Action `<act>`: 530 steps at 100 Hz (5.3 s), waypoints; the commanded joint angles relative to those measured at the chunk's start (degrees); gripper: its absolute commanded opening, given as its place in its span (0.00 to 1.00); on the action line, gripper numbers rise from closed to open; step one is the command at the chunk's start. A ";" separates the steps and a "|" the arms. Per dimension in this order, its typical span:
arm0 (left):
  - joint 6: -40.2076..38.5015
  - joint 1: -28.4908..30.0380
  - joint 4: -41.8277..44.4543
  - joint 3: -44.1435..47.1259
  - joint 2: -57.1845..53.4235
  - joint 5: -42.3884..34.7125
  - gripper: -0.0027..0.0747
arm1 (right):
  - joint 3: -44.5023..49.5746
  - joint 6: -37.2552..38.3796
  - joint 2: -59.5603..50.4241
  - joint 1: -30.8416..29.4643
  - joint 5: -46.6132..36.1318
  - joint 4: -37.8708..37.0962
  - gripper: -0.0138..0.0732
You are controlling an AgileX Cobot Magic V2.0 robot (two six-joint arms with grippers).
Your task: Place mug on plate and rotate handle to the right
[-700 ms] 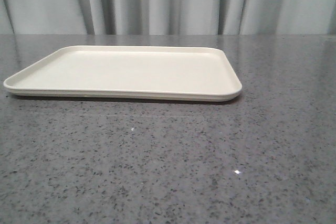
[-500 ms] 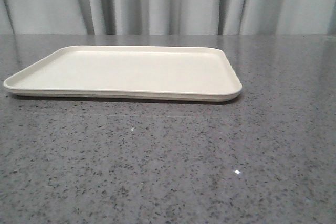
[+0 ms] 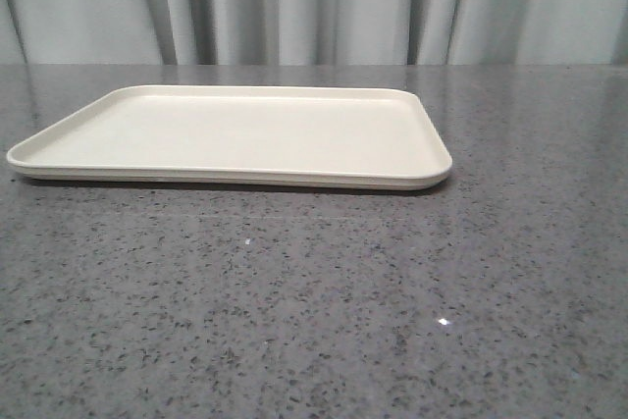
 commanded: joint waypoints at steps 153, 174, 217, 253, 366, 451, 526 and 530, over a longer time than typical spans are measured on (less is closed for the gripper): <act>-0.49 0.04 -5.19 0.50 -1.71 -5.22 0.01 | -0.05 -0.52 -1.21 0.00 -1.44 2.11 0.03; -0.49 0.04 -5.19 0.50 -1.71 -5.22 0.01 | -0.05 -0.70 -1.21 0.00 -3.22 -0.27 0.03; -0.49 0.04 -5.19 0.50 -1.71 -5.22 0.01 | -0.05 -0.81 -1.21 0.00 -3.34 -3.74 0.03; -0.49 0.04 -5.19 0.50 -1.71 -5.34 0.01 | -0.05 -0.81 -1.21 0.00 -3.34 -3.74 0.03; -0.49 0.04 -8.37 0.50 -1.71 -6.63 0.01 | -0.05 -0.81 -1.21 0.00 -3.16 -3.12 0.03; -1.38 0.04 -13.47 0.50 -1.71 -11.90 0.01 | -0.12 -0.81 -1.21 0.00 -2.96 -3.13 0.03; -1.48 0.04 -14.35 0.50 -1.71 -10.84 0.01 | -0.12 -0.81 -1.21 0.00 -2.95 -3.13 0.09; -1.48 0.04 -14.35 0.50 -1.71 -10.84 0.01 | -0.12 -0.81 -1.21 0.00 -2.95 -3.13 0.09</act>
